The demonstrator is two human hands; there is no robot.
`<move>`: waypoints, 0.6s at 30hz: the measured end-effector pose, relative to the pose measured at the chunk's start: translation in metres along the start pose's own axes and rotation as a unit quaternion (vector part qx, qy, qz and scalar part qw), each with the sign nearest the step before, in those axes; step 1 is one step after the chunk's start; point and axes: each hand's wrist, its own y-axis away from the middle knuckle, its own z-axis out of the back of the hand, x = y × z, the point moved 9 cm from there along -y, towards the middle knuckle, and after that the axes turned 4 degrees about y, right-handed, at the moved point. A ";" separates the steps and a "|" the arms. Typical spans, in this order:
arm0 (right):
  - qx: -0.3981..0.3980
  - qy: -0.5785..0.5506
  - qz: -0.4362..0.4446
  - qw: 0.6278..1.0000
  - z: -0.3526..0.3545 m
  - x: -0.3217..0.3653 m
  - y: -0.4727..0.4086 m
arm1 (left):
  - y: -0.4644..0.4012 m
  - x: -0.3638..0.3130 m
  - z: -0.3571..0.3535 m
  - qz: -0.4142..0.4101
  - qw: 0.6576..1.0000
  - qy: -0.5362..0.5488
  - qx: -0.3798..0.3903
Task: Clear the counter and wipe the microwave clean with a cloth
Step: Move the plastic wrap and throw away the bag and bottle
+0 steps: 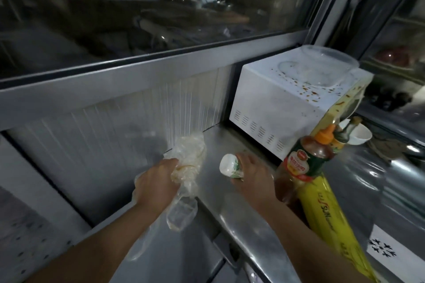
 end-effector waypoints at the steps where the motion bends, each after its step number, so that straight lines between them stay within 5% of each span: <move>1: -0.008 0.005 -0.003 1.000 0.010 0.005 0.009 | 0.004 -0.004 0.007 -0.017 1.000 0.003 0.001; 18: -0.109 0.051 -0.187 0.975 0.151 0.007 0.227 | 0.126 -0.119 0.062 -0.205 0.971 0.074 0.101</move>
